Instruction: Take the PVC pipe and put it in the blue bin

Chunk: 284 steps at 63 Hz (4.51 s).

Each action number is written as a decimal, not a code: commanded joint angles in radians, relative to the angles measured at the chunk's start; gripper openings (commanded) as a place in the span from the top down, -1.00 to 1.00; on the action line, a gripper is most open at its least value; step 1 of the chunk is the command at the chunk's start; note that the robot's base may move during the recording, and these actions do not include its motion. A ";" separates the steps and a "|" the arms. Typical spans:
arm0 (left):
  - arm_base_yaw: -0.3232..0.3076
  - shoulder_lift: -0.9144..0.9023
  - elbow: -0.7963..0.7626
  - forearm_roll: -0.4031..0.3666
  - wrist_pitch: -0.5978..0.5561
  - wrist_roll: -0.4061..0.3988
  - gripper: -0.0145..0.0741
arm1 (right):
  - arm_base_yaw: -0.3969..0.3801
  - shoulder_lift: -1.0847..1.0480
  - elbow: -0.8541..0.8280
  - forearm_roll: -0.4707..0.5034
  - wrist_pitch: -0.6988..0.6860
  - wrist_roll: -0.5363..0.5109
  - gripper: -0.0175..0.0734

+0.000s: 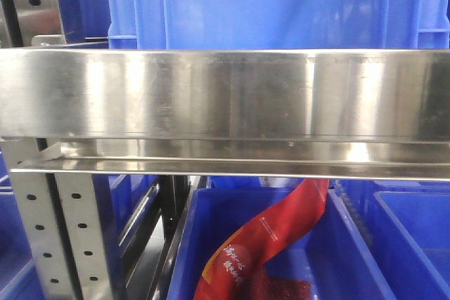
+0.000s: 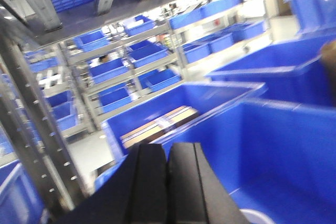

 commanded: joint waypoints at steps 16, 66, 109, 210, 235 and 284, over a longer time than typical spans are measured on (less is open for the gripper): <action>-0.075 -0.096 -0.004 -0.018 0.032 -0.002 0.92 | 0.001 -0.131 -0.008 -0.038 0.105 -0.003 0.98; -0.173 -0.265 0.209 -0.056 -0.109 0.000 0.92 | 0.001 -0.390 0.076 -0.094 0.259 -0.003 0.98; -0.173 -0.271 0.209 -0.062 -0.111 0.000 0.92 | 0.001 -0.390 0.076 -0.094 0.261 -0.003 0.98; 0.150 -0.424 0.216 0.615 -0.036 0.000 0.92 | 0.001 -0.390 0.076 -0.094 0.261 -0.003 0.98; 0.170 -0.484 0.216 0.506 0.134 0.000 0.92 | 0.001 -0.390 0.076 -0.094 0.258 -0.003 0.98; 0.252 -0.597 0.216 0.504 0.133 0.000 0.92 | 0.001 -0.390 0.076 -0.094 0.258 -0.003 0.98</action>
